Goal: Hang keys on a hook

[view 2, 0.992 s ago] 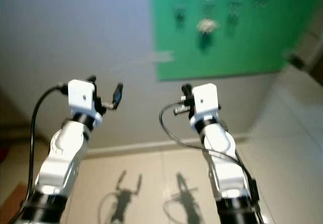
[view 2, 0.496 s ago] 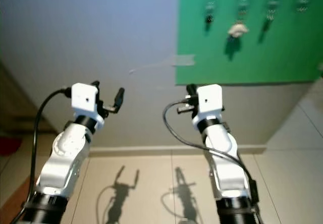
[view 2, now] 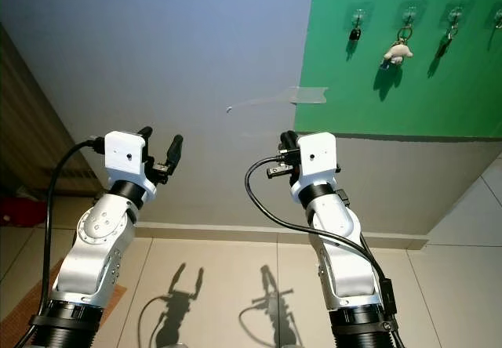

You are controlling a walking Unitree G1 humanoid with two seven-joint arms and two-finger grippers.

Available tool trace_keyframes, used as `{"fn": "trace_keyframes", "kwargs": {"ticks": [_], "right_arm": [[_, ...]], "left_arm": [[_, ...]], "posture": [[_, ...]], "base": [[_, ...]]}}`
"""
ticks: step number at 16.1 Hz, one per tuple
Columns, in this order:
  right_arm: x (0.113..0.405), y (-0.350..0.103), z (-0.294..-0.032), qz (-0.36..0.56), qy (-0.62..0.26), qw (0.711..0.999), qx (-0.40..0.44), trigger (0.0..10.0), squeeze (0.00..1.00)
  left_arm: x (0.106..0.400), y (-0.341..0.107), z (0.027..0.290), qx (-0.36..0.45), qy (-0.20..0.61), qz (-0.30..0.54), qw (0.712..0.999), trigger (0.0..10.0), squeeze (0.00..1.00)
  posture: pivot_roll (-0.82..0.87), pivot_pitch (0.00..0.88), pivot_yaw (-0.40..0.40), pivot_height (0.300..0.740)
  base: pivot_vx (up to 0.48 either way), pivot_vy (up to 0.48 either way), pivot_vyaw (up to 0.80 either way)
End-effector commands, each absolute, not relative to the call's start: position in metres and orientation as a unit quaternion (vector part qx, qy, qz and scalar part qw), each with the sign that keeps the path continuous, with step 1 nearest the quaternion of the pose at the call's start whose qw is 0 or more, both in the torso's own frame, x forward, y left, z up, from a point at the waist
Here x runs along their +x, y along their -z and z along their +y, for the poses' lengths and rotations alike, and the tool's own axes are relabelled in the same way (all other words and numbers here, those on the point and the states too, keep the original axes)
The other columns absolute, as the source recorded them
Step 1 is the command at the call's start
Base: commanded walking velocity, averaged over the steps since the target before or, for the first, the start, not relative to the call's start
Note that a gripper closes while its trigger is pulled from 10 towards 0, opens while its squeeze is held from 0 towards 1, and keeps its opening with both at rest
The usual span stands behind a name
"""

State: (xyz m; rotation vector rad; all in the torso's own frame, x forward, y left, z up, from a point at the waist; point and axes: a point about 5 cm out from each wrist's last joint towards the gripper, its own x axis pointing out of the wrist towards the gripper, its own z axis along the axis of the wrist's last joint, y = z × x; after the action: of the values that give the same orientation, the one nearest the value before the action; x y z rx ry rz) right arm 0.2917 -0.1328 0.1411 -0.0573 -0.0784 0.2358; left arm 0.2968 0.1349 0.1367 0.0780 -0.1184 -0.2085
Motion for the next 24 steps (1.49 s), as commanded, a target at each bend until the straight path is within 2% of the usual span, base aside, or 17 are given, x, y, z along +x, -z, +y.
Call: {"fn": "trace_keyframes", "kwargs": {"ticks": [1,2,3,4,5,12,24], "right_arm": [[0.292,-0.145,-0.134,-0.046,-0.115,0.992,-0.025,10.0,0.0],[0.292,-0.145,-0.133,-0.046,-0.114,0.992,-0.024,10.0,0.0],[0.292,-0.145,-0.133,-0.045,-0.114,0.992,-0.024,10.0,0.0],[0.293,-0.145,-0.133,-0.045,-0.114,0.992,-0.024,10.0,0.0],[0.293,-0.145,-0.133,-0.046,-0.115,0.992,-0.023,10.0,0.0],[0.295,-0.145,-0.132,-0.048,-0.115,0.992,-0.036,10.0,0.0],[0.297,-0.152,-0.145,-0.063,-0.107,0.992,0.008,10.0,0.0]], "left_arm": [[0.296,-0.135,0.134,0.031,0.118,-0.058,0.991,0.0,0.0],[0.297,-0.134,0.135,0.04,0.111,-0.053,0.992,4.5,0.0],[0.297,-0.134,0.135,0.041,0.11,-0.052,0.992,0.0,0.0],[0.297,-0.135,0.135,0.04,0.11,-0.054,0.992,0.0,0.0],[0.299,-0.134,0.137,0.046,0.095,-0.051,0.993,10.0,0.0],[0.302,-0.136,0.141,0.064,0.07,-0.057,0.994,10.0,0.0],[0.316,-0.148,0.138,0.085,0.06,-0.075,0.992,10.0,0.0]], "posture": [[-0.13,0.0,0.07,0.74],[-0.13,0.0,0.071,0.74],[-0.13,0.0,0.07,0.74],[-0.13,0.0,0.07,0.74],[-0.14,0.0,0.068,0.74],[-0.13,0.0,0.068,0.74],[-0.15,0.0,0.084,0.74]], "base": [[0.0,0.0,0.0],[0.0,0.0,0.0],[0.0,0.0,0.0],[0.0,0.0,0.0],[0.0,0.0,0.0],[0.0,-0.036,0.0],[0.0,-0.48,0.0]]}}
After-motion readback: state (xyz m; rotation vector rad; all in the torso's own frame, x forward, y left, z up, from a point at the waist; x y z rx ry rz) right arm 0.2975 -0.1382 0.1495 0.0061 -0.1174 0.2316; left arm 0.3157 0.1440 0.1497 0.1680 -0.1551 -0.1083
